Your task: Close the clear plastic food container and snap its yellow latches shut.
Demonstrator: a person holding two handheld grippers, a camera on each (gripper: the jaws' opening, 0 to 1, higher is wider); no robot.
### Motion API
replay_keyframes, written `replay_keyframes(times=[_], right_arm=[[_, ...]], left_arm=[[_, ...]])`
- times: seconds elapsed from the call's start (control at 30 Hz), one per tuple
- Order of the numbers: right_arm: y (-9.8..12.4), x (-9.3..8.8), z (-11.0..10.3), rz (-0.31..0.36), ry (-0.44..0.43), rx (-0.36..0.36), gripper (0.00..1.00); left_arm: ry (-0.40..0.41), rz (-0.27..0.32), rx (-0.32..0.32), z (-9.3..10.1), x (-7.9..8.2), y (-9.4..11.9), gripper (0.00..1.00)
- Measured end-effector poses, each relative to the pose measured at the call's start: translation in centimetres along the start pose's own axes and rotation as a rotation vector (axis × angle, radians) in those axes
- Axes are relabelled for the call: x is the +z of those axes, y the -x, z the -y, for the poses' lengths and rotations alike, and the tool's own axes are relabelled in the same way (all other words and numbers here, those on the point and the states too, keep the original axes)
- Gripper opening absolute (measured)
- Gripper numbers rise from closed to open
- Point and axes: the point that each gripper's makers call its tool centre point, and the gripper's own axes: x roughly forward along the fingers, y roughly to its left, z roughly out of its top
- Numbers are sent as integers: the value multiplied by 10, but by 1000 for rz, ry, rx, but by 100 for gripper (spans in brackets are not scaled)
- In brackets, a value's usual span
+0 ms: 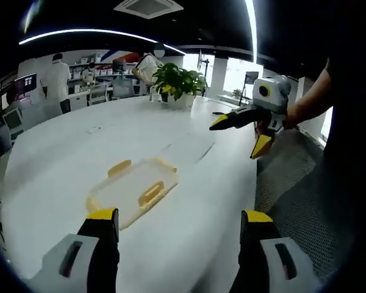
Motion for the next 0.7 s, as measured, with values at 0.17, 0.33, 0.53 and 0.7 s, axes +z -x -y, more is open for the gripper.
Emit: replay_keyframes(times=[0.17, 0.33, 0.53, 0.7], right_arm=[[-15, 1, 9, -19, 13, 13, 69], [-26, 4, 21, -18, 25, 26, 68], [-41, 2, 36, -44, 34, 49, 69], [-49, 1, 43, -57, 59, 55, 70]], left_arm=[[2, -33, 4, -16, -6, -5, 76], [-8, -48, 16, -32, -7, -9, 75], [-30, -76, 23, -52, -9, -14, 75], [-57, -111, 17, -61, -13, -20, 75]])
